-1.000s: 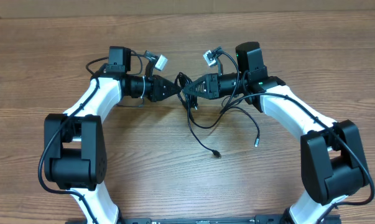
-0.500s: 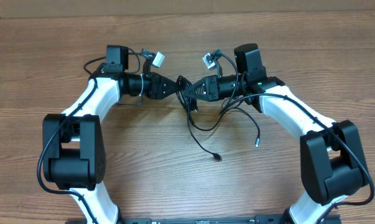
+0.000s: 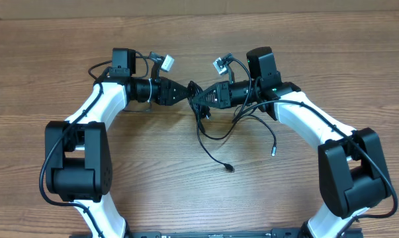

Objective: Untangle cables

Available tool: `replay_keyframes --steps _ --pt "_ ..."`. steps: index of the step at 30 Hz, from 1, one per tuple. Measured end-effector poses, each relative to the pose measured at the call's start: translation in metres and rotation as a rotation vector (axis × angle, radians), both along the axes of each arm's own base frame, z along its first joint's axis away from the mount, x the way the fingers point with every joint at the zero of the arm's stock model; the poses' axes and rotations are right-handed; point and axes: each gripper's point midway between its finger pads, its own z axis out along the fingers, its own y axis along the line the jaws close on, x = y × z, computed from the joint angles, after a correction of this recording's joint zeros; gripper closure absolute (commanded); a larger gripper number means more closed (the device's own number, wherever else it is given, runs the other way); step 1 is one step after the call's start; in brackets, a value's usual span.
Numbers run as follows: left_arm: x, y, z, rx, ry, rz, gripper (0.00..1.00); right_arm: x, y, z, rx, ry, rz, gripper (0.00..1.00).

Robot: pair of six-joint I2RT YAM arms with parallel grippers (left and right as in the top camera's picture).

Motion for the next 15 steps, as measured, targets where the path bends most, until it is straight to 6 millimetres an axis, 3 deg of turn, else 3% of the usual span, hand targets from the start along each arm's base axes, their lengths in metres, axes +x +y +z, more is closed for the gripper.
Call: replay_keyframes --steps 4,15 --pt "-0.0021 0.0002 -0.0011 0.001 0.018 0.001 0.7 -0.0002 0.0013 0.0017 0.007 -0.01 0.006 0.96" --pt "-0.0036 -0.003 -0.0015 0.002 0.02 -0.006 0.68 0.001 0.0019 0.0035 0.012 -0.023 0.006 0.96"
